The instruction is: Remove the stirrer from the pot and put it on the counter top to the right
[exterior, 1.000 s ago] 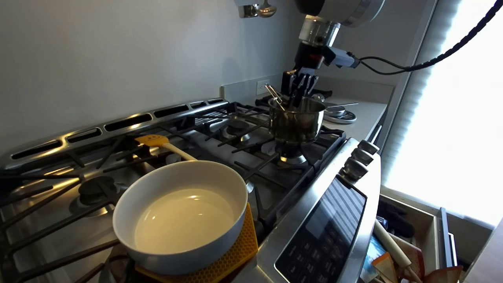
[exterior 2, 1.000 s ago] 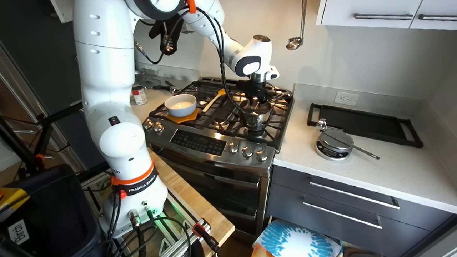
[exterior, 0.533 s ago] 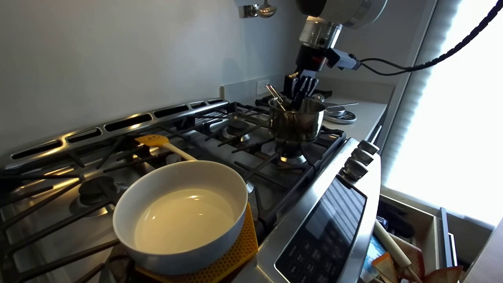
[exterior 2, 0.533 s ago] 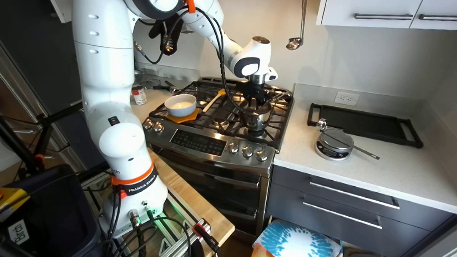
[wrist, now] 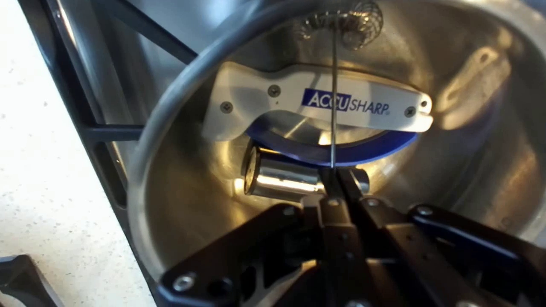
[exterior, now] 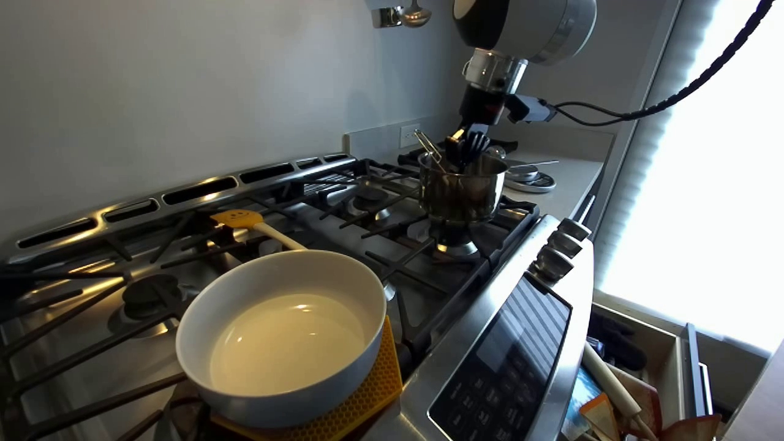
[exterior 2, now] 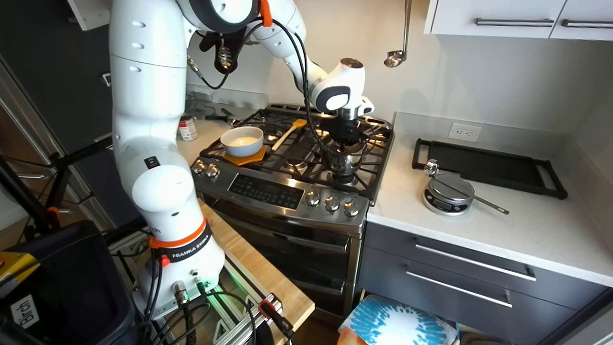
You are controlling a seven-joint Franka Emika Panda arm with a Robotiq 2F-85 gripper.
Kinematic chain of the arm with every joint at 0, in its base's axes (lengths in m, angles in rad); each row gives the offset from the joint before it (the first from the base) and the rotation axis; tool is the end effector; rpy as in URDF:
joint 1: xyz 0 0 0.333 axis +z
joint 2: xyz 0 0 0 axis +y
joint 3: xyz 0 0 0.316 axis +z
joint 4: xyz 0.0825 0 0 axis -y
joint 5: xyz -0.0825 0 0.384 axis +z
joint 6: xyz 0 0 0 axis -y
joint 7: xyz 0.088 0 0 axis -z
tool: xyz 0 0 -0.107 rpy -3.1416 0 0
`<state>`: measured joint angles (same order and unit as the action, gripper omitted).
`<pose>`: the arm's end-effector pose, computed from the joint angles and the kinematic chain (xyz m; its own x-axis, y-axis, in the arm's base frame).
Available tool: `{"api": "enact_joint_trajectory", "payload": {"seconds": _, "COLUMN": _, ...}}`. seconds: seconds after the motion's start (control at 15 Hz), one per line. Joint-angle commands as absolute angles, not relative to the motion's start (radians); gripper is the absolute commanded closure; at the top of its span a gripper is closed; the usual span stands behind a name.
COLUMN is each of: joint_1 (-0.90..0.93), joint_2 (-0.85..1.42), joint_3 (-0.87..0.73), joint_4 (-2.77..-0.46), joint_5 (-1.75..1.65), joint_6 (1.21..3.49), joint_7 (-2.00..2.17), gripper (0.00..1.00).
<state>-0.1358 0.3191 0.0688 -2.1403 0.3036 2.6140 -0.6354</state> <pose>0.5845 -0.0465 0.2686 0.9308 0.2889 0.2241 0.3158 -0.9441 -0.0947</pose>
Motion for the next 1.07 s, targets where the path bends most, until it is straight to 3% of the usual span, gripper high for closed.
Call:
{"api": "enact_joint_trajectory", "payload": {"seconds": 0.0, "joint_1": -0.163, "joint_2": 0.333, "joint_3": 0.095, "joint_4": -2.13, "joint_5": 0.297, "joint_6": 2.621, "joint_7": -0.678, "gripper": 1.0}}
{"api": "enact_joint_trajectory", "payload": {"seconds": 0.47, "joint_1": -0.131, "joint_2": 0.148, "joint_3": 0.081, "joint_4": -2.23, "joint_5": 0.259, "joint_6": 2.623, "joint_7": -0.621, "gripper": 0.99}}
{"api": "enact_joint_trajectory", "payload": {"seconds": 1.0, "joint_1": -0.143, "joint_2": 0.003, "joint_3": 0.057, "joint_4": -2.351, "joint_5": 0.303, "joint_6": 2.97, "joint_7": -0.589, "gripper": 0.99}}
